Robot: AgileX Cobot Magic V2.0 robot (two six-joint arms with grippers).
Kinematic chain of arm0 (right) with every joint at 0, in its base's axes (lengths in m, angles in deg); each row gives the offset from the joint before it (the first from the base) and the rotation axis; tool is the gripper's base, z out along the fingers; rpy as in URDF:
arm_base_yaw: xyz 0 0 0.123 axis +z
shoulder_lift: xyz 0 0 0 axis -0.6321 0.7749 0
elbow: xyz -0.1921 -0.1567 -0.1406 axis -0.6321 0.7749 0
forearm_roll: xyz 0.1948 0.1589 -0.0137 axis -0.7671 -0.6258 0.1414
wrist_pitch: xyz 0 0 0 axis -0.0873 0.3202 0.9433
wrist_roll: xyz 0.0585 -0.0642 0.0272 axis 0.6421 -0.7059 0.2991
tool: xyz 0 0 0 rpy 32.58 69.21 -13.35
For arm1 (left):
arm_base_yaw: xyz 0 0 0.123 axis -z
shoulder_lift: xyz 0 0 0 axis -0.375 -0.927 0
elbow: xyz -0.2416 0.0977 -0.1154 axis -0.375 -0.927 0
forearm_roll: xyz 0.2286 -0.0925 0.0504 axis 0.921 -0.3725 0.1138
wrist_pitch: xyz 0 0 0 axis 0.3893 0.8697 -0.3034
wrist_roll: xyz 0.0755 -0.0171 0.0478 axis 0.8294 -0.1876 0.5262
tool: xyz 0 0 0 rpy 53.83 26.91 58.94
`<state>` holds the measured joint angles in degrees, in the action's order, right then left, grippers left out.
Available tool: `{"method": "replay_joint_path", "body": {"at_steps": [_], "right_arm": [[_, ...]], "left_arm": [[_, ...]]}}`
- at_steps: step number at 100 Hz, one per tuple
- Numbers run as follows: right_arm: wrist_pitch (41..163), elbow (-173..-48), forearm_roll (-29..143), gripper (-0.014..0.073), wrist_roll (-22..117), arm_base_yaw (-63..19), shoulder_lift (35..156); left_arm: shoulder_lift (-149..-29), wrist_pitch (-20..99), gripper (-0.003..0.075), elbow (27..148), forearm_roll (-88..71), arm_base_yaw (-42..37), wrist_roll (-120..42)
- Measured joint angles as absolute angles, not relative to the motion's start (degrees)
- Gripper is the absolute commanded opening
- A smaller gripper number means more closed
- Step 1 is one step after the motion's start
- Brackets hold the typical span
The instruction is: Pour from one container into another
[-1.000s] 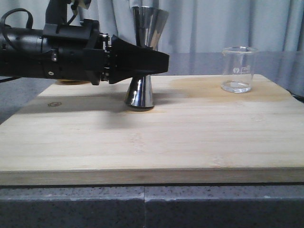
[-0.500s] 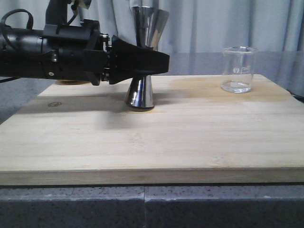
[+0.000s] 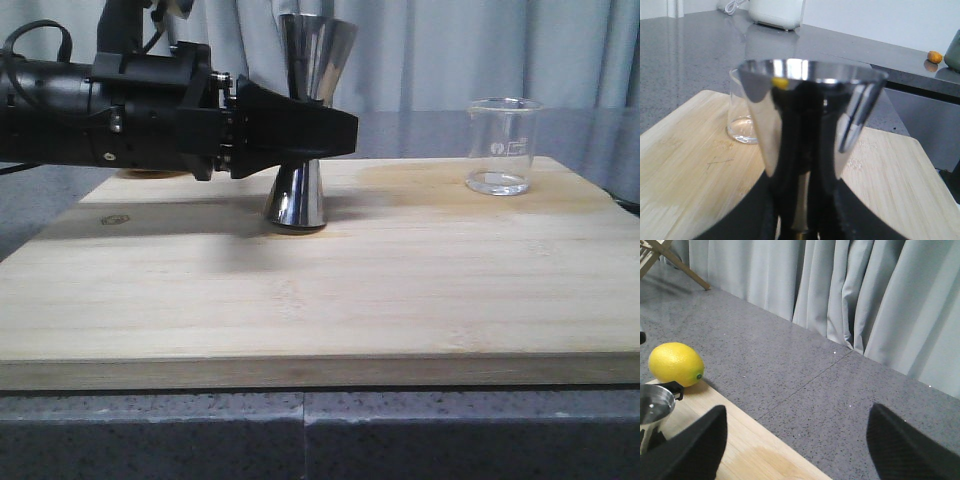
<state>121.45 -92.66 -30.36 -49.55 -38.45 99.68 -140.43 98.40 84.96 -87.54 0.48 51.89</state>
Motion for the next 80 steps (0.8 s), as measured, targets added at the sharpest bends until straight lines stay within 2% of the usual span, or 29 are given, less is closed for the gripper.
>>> {"method": "replay_joint_path", "body": {"at_steps": [80], "right_arm": [[121.45, -92.66, -30.36, 0.0521, -49.55, -38.45, 100.33]], "left_arm": [[-140.43, 98.75, -0.0018, 83.98, -87.54, 0.48, 52.64]]}}
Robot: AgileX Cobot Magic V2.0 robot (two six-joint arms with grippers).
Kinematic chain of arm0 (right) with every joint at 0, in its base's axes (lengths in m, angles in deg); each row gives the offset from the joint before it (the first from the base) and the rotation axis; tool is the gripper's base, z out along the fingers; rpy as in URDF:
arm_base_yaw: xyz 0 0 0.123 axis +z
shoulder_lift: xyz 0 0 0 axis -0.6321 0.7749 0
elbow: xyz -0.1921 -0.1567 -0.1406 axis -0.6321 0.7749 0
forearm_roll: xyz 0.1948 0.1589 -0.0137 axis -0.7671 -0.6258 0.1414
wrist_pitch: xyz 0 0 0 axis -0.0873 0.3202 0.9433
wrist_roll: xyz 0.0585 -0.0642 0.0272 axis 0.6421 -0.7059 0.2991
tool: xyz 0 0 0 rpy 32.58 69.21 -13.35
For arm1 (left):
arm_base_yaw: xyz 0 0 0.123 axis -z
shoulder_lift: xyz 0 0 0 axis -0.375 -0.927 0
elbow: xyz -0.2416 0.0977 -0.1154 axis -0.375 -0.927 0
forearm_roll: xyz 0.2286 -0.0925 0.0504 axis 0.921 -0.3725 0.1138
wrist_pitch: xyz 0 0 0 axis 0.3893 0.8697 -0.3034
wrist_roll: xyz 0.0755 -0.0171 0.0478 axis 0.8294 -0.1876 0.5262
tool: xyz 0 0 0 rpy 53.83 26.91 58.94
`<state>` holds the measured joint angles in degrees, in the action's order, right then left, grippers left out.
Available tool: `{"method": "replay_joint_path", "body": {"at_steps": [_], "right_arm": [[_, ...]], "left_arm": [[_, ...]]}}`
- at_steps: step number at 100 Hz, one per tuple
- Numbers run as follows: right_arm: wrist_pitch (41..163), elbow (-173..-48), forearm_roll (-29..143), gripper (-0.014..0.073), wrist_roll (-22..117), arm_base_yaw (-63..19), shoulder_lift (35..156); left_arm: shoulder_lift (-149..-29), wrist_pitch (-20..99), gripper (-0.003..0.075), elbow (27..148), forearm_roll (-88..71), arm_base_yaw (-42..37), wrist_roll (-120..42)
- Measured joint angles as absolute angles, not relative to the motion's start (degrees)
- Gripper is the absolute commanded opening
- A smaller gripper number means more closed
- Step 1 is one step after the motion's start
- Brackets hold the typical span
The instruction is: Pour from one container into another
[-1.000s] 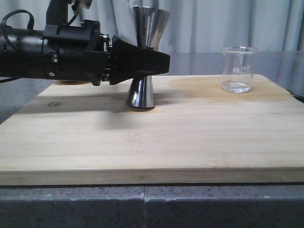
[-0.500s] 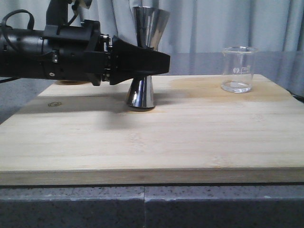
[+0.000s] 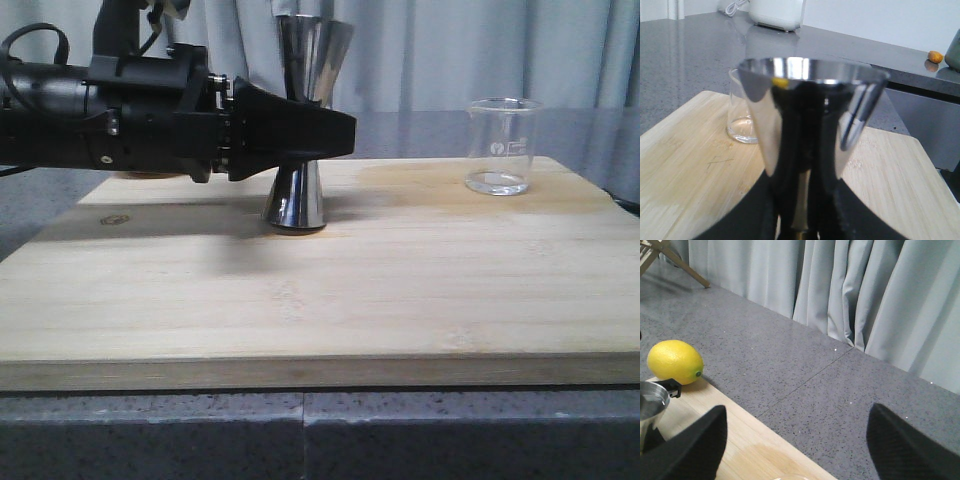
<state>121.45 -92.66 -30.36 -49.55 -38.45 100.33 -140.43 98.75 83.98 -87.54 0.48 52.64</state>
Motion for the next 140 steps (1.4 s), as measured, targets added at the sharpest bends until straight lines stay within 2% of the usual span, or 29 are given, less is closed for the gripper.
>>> {"method": "replay_joint_path", "body": {"at_steps": [54, 61, 74, 81, 126, 140], "right_arm": [[121.45, -92.66, -30.36, 0.0521, -49.55, -38.45, 100.94], [121.45, -92.66, -30.36, 0.0521, -49.55, -38.45, 100.94], [121.45, -92.66, -30.36, 0.0521, -49.55, -38.45, 100.94], [121.45, -92.66, -30.36, 0.0521, -49.55, -38.45, 100.94], [121.45, -92.66, -30.36, 0.0521, -49.55, -38.45, 100.94], [121.45, -92.66, -30.36, 0.0521, -49.55, -38.45, 100.94]], "left_arm": [[-140.43, 98.82, -0.0015, 83.98, -87.54, 0.48, 52.74], [-140.43, 98.82, 0.0010, 83.98, -87.54, 0.48, 52.74], [-140.43, 98.82, 0.0118, 83.98, -87.54, 0.48, 52.74], [-140.43, 98.82, 0.0150, 83.98, -87.54, 0.48, 52.38], [-140.43, 98.71, 0.0154, 83.76, -87.34, 0.48, 51.75], [-140.43, 98.21, 0.0214, 83.64, -86.55, 0.48, 51.66]]}}
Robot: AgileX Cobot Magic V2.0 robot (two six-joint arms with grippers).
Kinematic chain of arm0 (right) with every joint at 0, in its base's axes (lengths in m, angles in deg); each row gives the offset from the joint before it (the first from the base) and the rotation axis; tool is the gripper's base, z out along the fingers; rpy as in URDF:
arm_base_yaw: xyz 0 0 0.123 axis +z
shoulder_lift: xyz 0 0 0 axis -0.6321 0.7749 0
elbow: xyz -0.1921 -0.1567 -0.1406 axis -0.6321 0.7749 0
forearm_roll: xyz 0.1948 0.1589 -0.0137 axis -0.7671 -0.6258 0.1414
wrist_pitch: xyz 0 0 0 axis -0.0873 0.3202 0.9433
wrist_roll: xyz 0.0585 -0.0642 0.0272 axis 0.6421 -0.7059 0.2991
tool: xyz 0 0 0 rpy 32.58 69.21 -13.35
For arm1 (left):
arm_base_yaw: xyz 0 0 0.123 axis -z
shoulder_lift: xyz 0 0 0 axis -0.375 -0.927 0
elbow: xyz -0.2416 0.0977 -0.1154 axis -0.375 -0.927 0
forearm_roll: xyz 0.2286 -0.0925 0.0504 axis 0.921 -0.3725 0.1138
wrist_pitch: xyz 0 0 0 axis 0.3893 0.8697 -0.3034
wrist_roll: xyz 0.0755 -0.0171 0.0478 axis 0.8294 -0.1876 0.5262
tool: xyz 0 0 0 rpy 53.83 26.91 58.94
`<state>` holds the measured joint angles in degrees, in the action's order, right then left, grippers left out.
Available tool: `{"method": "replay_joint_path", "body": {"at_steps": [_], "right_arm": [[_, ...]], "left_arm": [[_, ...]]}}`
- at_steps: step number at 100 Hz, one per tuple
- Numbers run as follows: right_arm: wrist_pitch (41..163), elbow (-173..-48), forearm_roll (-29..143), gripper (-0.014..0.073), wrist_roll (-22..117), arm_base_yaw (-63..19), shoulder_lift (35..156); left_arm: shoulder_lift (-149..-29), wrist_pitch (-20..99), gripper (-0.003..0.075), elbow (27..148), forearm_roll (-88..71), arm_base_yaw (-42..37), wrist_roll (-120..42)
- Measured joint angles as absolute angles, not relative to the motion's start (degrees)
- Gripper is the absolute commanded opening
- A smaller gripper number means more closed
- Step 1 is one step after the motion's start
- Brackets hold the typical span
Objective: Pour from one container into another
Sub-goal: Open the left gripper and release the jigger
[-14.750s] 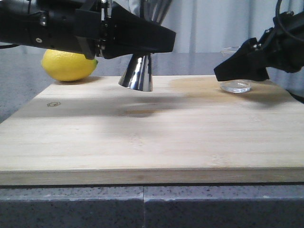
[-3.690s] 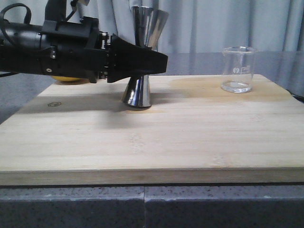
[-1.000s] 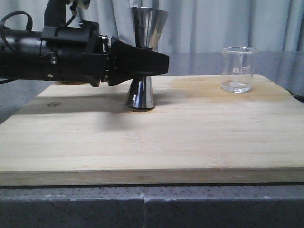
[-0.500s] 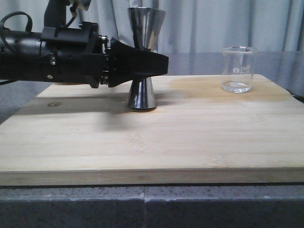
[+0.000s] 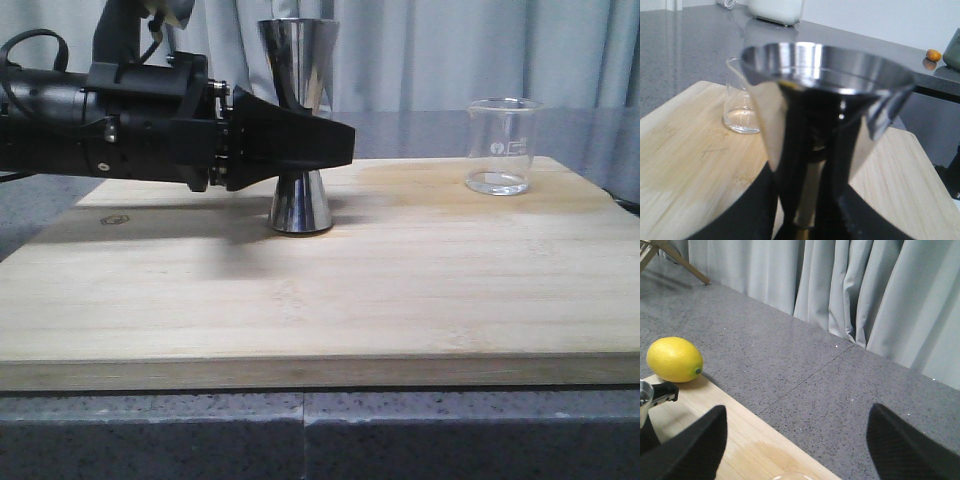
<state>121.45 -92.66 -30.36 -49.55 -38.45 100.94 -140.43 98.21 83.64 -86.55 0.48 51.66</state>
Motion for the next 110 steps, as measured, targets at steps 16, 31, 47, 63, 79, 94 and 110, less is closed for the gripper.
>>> {"method": "replay_joint_path", "body": {"at_steps": [16, 31, 47, 63, 79, 94, 110], "right_arm": [[121.45, -92.66, -30.36, 0.0521, -49.55, -38.45, 100.94], [121.45, -92.66, -30.36, 0.0521, -49.55, -38.45, 100.94], [121.45, -92.66, -30.36, 0.0521, -49.55, -38.45, 100.94], [121.45, -92.66, -30.36, 0.0521, -49.55, -38.45, 100.94], [121.45, -92.66, -30.36, 0.0521, -49.55, -38.45, 100.94], [121.45, -92.66, -30.36, 0.0521, -49.55, -38.45, 100.94], [121.45, -92.66, -30.36, 0.0521, -49.55, -38.45, 100.94]], "left_arm": [[-140.92, 96.78, 0.0272, 83.29, -85.41, 0.48, 50.17], [-141.06, 95.83, 0.0289, 83.29, -84.97, 0.48, 49.61], [-141.06, 95.47, 0.0337, 83.27, -84.47, 0.48, 49.61], [-141.06, 95.84, 0.0395, 83.27, -84.11, 0.48, 48.93], [-140.94, 95.97, 0.0400, 83.27, -83.82, 0.48, 48.67], [-140.18, 95.22, 0.0400, 83.06, -83.50, 0.48, 48.54], [-139.46, 93.97, 0.0400, 82.95, -82.96, 0.48, 48.09]]}}
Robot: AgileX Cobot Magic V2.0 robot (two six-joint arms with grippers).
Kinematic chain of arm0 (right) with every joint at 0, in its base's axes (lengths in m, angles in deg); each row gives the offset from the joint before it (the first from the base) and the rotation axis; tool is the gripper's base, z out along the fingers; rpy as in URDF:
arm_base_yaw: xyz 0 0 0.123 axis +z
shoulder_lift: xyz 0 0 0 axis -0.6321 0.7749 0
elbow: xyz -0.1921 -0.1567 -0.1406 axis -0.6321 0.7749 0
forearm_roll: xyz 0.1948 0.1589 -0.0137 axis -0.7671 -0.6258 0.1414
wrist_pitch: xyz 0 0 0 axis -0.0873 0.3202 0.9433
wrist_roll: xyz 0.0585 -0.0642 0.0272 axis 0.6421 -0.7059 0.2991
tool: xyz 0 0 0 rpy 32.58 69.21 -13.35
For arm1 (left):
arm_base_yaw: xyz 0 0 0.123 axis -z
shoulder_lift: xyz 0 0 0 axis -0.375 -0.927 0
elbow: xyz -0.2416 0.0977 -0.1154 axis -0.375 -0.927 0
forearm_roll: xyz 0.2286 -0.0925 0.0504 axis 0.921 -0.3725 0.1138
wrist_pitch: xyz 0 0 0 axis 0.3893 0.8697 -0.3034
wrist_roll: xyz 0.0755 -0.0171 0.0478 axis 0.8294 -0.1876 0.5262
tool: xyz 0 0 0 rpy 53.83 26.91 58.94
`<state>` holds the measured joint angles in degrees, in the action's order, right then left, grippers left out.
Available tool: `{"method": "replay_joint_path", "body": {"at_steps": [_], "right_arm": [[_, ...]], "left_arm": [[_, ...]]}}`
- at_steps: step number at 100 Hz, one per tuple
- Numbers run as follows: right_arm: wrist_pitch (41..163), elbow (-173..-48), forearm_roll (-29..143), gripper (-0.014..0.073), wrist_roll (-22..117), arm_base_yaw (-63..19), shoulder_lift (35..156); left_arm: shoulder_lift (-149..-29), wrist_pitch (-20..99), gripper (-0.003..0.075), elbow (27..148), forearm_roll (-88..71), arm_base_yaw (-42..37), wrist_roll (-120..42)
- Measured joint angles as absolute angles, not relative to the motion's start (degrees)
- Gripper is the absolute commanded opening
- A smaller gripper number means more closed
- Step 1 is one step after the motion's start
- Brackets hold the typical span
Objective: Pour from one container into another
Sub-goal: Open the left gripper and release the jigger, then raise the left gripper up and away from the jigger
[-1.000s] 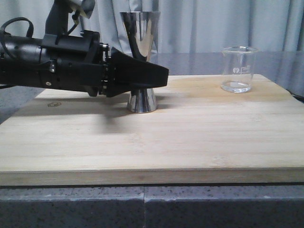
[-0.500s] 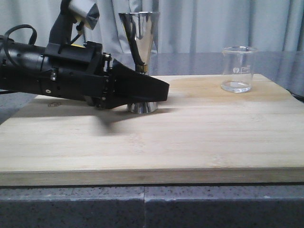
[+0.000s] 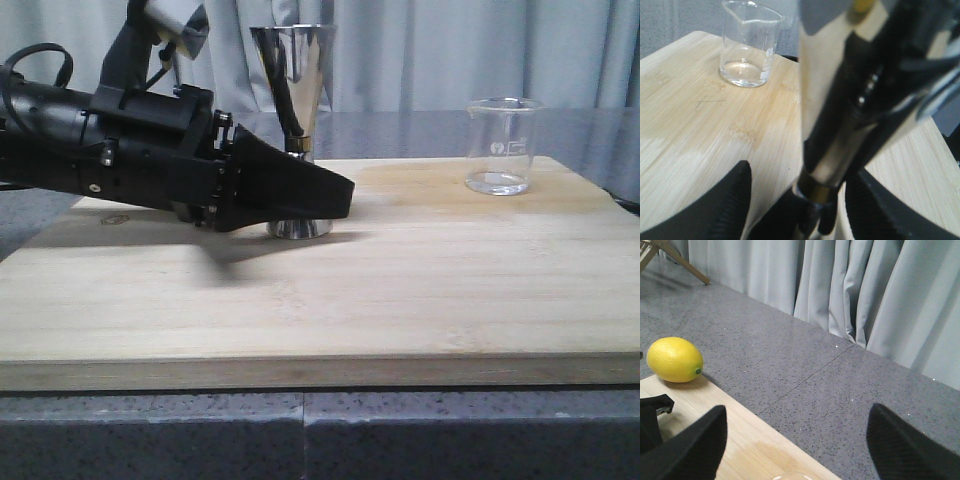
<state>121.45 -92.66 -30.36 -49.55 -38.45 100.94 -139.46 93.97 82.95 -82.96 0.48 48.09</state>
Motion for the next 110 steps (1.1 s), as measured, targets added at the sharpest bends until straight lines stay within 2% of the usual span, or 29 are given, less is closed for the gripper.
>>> {"method": "replay_joint_path", "body": {"at_steps": [110], "right_arm": [[121.45, -92.66, -30.36, 0.0521, -49.55, -38.45, 100.94]], "left_arm": [[-133.93, 92.80, 0.0400, 82.95, -80.81, -1.23, 47.30]]}}
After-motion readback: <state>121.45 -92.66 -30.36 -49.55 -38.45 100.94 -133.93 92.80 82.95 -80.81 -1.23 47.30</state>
